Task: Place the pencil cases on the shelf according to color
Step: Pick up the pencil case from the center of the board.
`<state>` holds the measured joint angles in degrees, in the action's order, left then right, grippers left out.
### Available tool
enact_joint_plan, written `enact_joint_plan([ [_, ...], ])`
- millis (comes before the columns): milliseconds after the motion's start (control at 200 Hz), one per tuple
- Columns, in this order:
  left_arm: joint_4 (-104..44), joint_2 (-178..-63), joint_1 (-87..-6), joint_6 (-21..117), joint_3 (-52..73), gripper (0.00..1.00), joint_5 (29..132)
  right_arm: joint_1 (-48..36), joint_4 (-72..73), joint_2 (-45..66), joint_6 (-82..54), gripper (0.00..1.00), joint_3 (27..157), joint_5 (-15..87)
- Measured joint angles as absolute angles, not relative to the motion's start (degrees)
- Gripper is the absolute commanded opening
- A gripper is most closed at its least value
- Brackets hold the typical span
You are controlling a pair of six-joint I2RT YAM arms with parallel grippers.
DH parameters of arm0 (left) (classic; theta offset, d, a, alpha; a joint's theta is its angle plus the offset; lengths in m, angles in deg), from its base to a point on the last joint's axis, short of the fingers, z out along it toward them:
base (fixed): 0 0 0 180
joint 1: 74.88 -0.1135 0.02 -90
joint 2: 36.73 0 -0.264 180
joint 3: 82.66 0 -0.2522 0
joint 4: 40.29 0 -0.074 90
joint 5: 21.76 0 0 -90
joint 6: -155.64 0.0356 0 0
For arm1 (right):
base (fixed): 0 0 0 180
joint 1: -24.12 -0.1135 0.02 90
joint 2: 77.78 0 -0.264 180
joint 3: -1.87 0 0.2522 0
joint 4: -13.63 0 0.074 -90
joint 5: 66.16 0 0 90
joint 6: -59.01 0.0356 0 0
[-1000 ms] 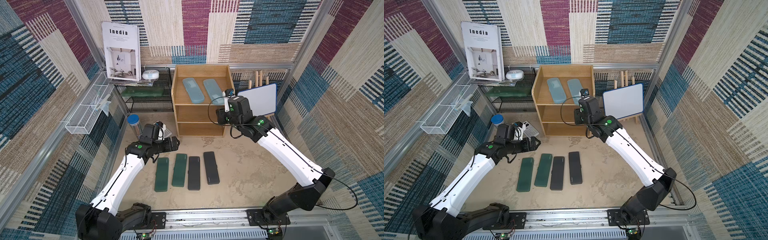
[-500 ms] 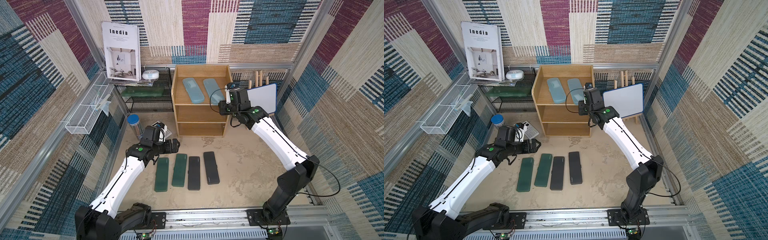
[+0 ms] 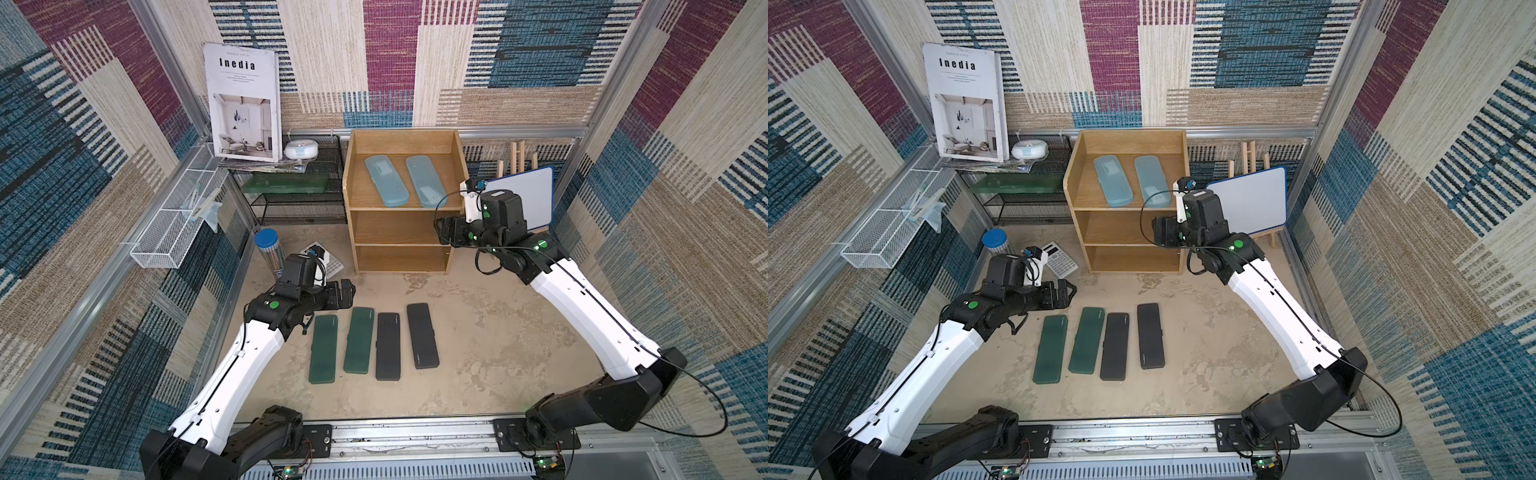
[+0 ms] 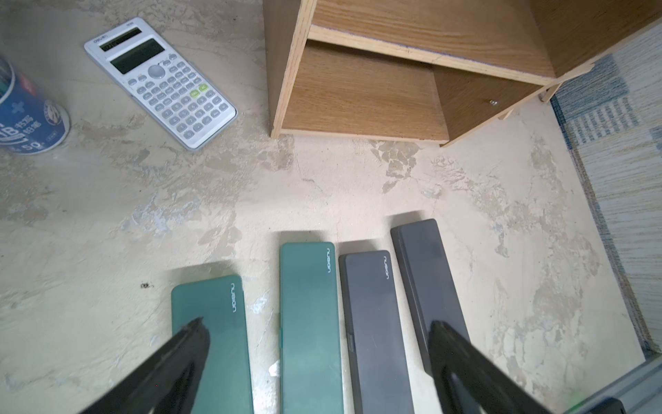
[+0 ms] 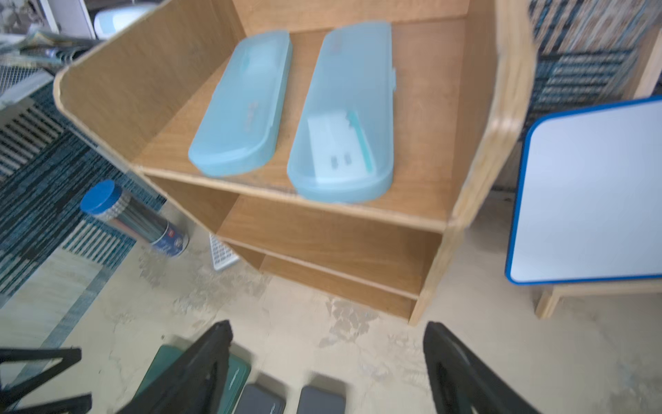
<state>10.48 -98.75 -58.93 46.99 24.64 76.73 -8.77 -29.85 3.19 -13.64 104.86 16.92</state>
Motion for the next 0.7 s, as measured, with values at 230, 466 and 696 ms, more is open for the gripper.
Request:
enact_joint_plan([
  [230, 13.4, -94.2, -58.9, 45.3, 31.0, 1.0, 75.5, -16.9, -28.4, -6.8, -7.0, 0.99, 87.9, 14.1],
  [466, 14.5, -93.4, -59.0, 44.6, 31.4, 1.0, 74.1, -22.8, -28.1, -8.8, 2.8, 0.99, 72.3, 13.4],
  [696, 14.8, -92.6, -59.0, 44.2, 31.5, 1.0, 72.6, -26.8, -25.5, -4.9, 9.8, 0.99, 63.7, 15.2],
])
